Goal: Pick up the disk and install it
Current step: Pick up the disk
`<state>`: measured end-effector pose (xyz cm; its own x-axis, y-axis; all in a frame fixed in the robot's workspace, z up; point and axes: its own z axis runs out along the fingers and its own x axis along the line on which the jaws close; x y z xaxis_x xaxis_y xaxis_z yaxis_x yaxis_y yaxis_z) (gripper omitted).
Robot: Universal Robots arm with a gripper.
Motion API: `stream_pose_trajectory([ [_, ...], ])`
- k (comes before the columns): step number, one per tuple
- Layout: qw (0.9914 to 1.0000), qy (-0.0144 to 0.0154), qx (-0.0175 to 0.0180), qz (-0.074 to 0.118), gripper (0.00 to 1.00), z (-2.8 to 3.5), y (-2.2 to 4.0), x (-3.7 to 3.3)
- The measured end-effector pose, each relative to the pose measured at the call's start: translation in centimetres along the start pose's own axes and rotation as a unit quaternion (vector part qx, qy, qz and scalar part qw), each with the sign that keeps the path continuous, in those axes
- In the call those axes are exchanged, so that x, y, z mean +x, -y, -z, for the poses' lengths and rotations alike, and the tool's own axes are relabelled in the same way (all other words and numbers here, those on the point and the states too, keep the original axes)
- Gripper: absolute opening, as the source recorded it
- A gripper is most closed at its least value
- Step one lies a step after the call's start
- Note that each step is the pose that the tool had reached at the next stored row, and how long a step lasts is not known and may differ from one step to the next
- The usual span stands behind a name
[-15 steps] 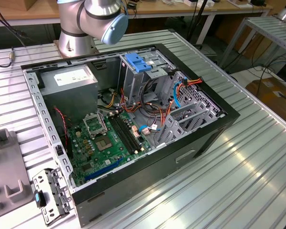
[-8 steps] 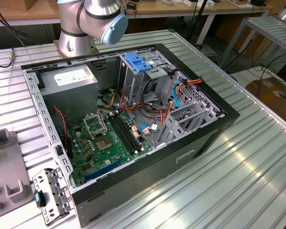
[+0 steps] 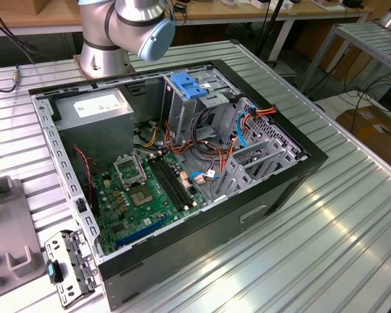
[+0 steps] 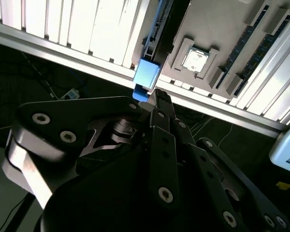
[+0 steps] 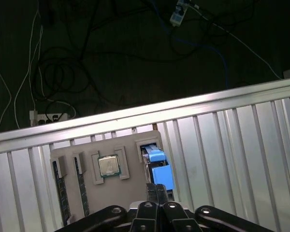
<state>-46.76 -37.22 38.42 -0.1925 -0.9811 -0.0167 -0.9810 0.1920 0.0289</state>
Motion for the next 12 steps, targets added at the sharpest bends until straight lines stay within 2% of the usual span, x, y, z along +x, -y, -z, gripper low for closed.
stream_pose_trajectory([
  [1,1.00000,0.0000,0.0000,0.000,0.11,0.00,0.00,0.00],
  [3,1.00000,0.0000,0.0000,0.000,0.24,0.00,0.00,0.00],
  [5,1.00000,-0.0001,0.0003,0.000,0.24,-0.01,0.00,0.00],
  [6,0.99999,0.0005,0.0038,0.000,0.31,-0.25,0.01,0.00],
  [9,0.99998,0.0010,0.0068,0.000,0.31,-0.77,0.00,0.02],
  [12,0.99997,0.0012,0.0077,0.000,0.33,-1.40,0.02,0.03],
])
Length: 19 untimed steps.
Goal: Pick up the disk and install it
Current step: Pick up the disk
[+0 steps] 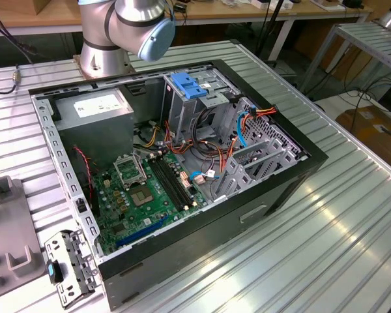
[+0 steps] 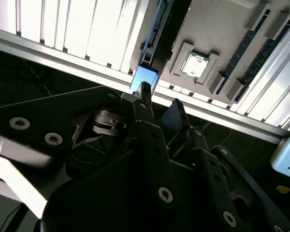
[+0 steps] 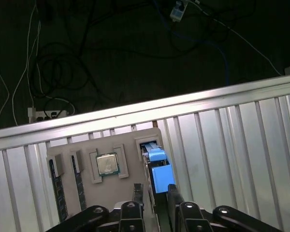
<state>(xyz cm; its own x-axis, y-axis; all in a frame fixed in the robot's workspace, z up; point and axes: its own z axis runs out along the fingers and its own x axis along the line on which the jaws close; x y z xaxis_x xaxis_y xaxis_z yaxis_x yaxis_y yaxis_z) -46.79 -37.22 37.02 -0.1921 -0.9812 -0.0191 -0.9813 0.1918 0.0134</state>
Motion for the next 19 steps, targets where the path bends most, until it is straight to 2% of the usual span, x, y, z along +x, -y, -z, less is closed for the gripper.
stream_pose_trajectory([
  [1,1.00000,0.0001,0.0005,0.000,0.39,-0.16,0.00,0.00],
  [5,0.99999,0.0005,0.0028,0.002,0.39,-0.93,-0.01,-0.08],
  [10,0.99952,0.0004,0.0035,0.031,0.39,-1.78,-0.04,-0.24],
  [14,0.99910,0.0005,0.0043,0.042,0.40,-2.42,-0.12,-0.41],
  [15,0.99898,0.0005,0.0042,0.045,0.47,-2.58,-0.15,-0.43],
  [19,0.99822,0.0006,0.0041,0.059,0.47,-3.35,-0.34,-0.45],
])
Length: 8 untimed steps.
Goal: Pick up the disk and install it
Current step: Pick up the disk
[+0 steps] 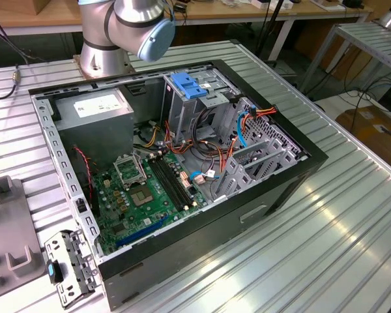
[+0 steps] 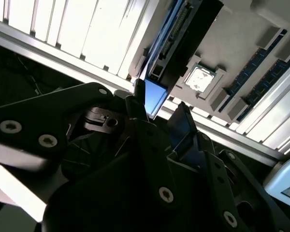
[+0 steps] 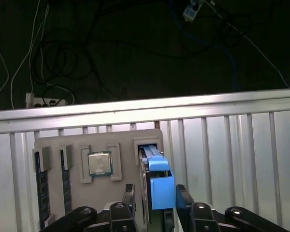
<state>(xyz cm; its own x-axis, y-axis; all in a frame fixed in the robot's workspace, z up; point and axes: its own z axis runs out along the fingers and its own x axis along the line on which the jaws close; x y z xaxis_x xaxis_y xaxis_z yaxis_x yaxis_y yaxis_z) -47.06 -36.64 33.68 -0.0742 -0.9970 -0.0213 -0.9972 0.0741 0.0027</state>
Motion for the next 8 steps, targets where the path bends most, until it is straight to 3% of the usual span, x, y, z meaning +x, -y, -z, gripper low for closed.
stream_pose_trajectory([
  [8,0.99997,0.0006,0.0010,0.008,0.47,-0.65,-0.29,-0.19],
])
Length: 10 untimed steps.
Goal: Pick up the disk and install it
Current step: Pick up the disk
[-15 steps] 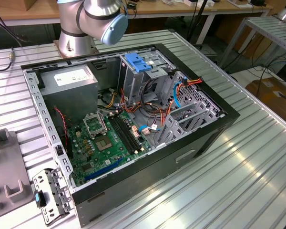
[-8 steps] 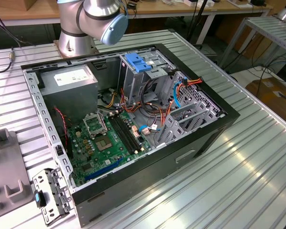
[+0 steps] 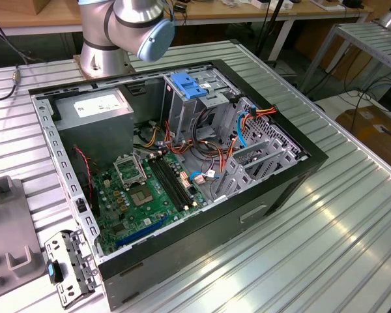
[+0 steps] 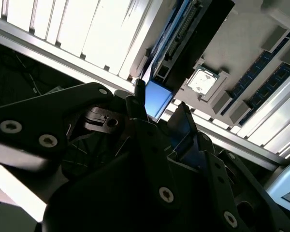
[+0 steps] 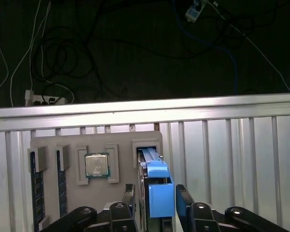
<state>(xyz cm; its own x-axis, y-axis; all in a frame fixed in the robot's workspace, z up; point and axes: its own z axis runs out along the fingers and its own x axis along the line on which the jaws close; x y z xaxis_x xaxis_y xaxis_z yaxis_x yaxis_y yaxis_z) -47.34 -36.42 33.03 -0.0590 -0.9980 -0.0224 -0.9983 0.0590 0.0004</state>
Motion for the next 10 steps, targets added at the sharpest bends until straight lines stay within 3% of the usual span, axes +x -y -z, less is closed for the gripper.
stream_pose_trajectory([
  [6,1.00000,0.0005,-0.0001,0.000,0.47,-0.58,-0.01,-0.07],
  [10,1.00000,0.0005,-0.0001,0.000,0.47,-1.34,-0.02,-0.06],
])
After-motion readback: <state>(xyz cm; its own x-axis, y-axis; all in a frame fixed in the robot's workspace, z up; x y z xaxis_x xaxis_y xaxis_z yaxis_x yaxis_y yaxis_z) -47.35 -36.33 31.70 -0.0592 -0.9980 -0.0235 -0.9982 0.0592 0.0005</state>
